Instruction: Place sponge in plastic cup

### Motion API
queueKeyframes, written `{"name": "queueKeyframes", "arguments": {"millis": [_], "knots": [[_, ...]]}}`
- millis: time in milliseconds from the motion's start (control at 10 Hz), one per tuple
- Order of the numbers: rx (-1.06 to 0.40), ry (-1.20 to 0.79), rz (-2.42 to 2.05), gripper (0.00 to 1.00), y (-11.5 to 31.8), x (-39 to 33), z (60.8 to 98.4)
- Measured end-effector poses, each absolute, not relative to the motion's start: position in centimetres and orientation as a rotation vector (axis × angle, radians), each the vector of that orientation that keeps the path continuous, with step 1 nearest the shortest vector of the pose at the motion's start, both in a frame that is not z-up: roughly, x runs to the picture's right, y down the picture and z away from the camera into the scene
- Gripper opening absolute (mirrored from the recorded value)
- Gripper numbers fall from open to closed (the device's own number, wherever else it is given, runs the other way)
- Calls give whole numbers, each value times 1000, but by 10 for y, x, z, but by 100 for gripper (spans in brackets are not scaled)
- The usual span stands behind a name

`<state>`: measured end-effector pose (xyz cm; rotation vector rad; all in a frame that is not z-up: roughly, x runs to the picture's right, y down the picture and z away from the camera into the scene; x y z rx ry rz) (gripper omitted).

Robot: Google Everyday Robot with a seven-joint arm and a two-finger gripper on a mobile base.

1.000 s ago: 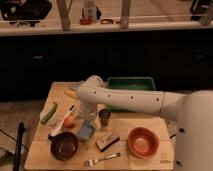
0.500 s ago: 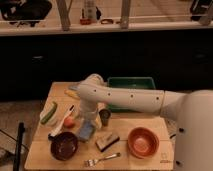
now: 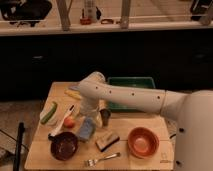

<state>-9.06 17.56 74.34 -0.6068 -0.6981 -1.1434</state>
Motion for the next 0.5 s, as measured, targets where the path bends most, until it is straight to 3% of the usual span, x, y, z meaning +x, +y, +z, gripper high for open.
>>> {"name": "queueKeyframes", "arguments": {"millis": [500], "knots": [[-616,-708,-1136,80,166,-91,746]]}}
